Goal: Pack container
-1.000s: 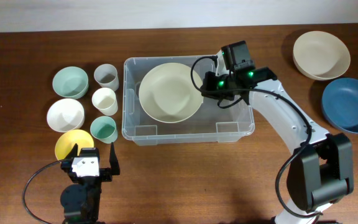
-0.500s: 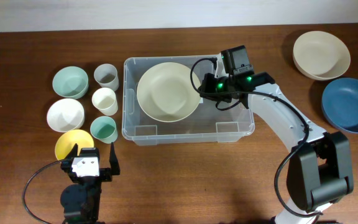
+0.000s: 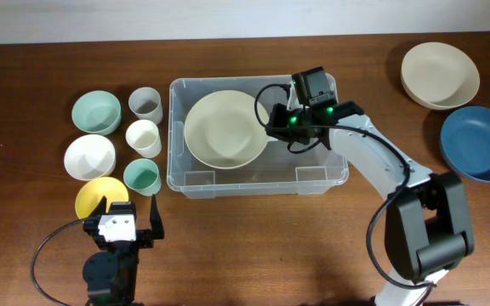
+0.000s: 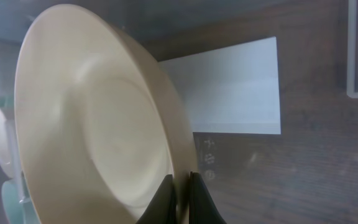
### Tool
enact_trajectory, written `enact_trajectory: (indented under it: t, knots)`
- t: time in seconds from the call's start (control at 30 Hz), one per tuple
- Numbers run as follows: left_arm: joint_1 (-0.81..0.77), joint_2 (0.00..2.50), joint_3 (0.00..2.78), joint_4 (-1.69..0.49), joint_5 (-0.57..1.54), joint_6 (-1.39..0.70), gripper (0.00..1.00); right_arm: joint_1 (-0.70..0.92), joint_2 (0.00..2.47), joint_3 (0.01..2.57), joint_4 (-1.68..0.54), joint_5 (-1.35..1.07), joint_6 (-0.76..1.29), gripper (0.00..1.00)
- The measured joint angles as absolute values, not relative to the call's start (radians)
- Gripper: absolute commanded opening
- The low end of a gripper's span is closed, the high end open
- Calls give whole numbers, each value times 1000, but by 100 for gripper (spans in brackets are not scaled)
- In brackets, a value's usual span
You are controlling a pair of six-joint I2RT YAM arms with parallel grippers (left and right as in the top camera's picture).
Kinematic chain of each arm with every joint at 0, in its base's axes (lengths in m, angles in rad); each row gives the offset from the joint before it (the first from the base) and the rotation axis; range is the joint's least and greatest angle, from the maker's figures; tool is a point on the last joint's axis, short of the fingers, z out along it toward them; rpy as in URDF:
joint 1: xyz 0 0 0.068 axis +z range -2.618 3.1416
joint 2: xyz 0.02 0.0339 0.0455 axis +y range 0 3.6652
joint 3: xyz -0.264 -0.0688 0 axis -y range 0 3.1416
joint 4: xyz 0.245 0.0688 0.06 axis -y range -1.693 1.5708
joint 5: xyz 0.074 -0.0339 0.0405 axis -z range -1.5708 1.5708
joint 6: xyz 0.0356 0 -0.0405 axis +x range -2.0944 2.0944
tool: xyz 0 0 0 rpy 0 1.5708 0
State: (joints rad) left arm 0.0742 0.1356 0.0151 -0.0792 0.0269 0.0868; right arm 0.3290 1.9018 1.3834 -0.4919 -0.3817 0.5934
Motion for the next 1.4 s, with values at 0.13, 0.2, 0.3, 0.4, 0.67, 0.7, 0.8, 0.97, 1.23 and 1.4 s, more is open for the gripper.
enact_trajectory:
  t: [0.13,0.2,0.3,0.4,0.67,0.7,0.8,0.97,1.23,1.4]
  knots:
    - [74,136,15,-79,27,87,100,329,1921,1383,-490,-379,599,4]
    - [74,136,15,-79,27,87,100,329,1930,1383,-487,-379,601,4]
    - [74,136,15,-79,27,87,99,329,1936,1383,-484,-379,603,6]
    - [74,136,15,-79,27,87,99,329,1937,1383,-483,-379,608,8]
    - [74,136,15,-79,27,87,100,329,1970,1383,-477,-380,620,14]
    - [74,136,15,-79,27,87,99,329,1974,1383,-477,-381,622,16]
    - [74,136,15,-79,27,87,99,329,1975,1383,-471,-384,619,32]
    - [74,136,15,-79,27,87,99,329,1975,1389,-488,-387,562,57]
    - [74,136,15,-79,27,86,100,321,1962,1561,-673,-387,474,71]
    - [74,136,15,-79,27,87,100,285,1910,1668,-747,-384,448,72]
